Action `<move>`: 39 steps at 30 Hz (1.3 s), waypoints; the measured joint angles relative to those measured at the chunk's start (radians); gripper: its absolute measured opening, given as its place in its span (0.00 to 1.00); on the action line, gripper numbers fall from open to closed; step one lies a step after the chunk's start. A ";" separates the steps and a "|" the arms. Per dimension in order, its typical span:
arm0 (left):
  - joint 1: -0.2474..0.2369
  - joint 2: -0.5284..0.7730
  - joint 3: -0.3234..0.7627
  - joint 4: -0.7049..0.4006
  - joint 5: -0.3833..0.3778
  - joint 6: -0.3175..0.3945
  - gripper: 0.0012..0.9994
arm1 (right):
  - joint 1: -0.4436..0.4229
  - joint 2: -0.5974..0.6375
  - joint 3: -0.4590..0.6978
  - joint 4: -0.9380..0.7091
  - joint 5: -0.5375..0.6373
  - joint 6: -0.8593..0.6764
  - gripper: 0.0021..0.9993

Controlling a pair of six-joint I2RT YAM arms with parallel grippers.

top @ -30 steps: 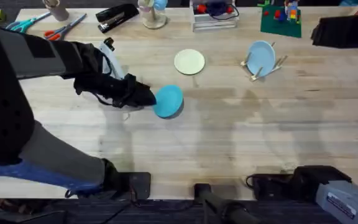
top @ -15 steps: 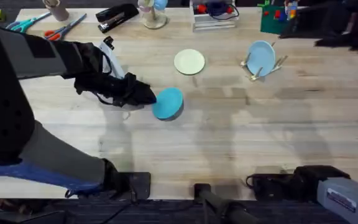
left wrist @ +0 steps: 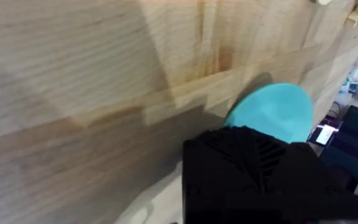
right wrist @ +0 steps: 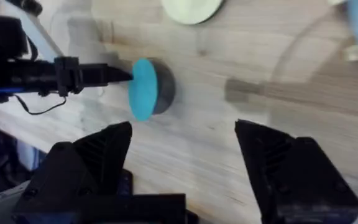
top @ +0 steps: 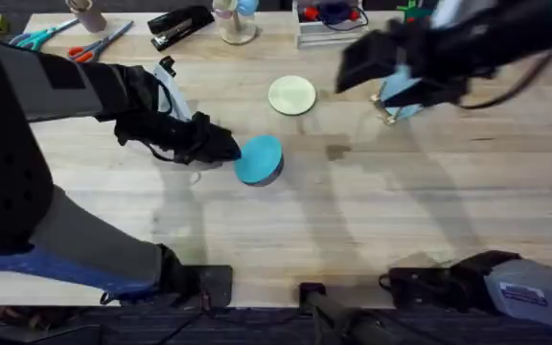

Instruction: Pick up the plates from the table one by one and place each into a slot on the dish rack.

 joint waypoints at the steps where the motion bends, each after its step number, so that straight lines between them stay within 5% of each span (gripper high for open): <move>1: 0.000 0.000 0.000 0.000 0.000 0.000 0.04 | 0.026 0.024 0.000 0.017 0.000 0.018 1.00; 11: 0.000 0.000 0.000 0.000 0.000 0.000 0.04 | 0.230 0.223 0.000 0.169 0.000 0.158 1.00; 23: 0.000 0.000 0.000 0.000 0.000 0.000 0.04 | 0.367 0.396 0.000 0.249 0.000 0.183 0.99; 39: 0.000 0.000 0.000 0.000 0.000 0.000 0.04 | 0.397 0.446 -0.019 0.320 0.000 0.258 0.99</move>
